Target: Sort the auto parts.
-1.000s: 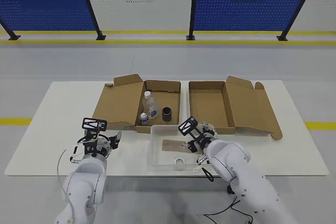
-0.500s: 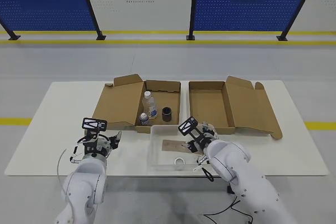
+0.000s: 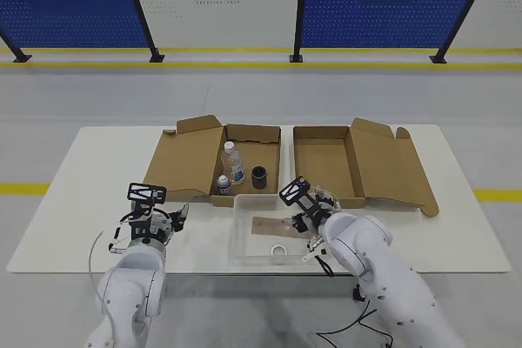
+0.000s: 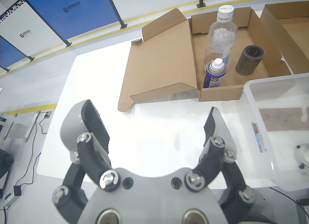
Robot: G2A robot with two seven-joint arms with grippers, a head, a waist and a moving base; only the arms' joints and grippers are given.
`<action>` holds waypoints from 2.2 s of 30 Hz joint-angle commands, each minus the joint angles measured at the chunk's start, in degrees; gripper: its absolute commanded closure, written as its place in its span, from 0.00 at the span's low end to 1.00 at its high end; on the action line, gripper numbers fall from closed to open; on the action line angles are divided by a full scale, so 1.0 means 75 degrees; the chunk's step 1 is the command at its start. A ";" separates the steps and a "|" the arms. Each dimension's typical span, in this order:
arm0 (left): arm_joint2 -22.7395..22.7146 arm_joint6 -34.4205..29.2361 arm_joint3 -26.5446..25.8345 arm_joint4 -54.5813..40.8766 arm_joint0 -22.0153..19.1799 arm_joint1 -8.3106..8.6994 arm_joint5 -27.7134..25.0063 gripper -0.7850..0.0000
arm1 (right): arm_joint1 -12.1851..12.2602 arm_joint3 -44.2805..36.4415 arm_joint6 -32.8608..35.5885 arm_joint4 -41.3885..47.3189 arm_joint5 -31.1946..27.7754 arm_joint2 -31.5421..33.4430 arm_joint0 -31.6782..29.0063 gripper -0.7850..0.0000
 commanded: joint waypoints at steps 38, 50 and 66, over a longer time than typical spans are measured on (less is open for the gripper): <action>0.0000 0.0000 0.0000 0.0000 0.0000 0.0000 0.0000 0.00 | -0.0869 0.2802 0.2293 0.1764 -0.0207 -0.1814 0.1801 0.57; 0.0000 0.0000 0.0000 0.0000 0.0000 0.0000 0.0000 0.00 | -0.0931 0.3065 0.2262 0.1873 -0.0170 -0.1898 0.1728 0.60; 0.0000 0.0000 0.0000 0.0000 0.0000 0.0000 0.0000 0.00 | -0.1044 0.3739 0.1939 0.1916 -0.0129 -0.2037 0.1715 1.00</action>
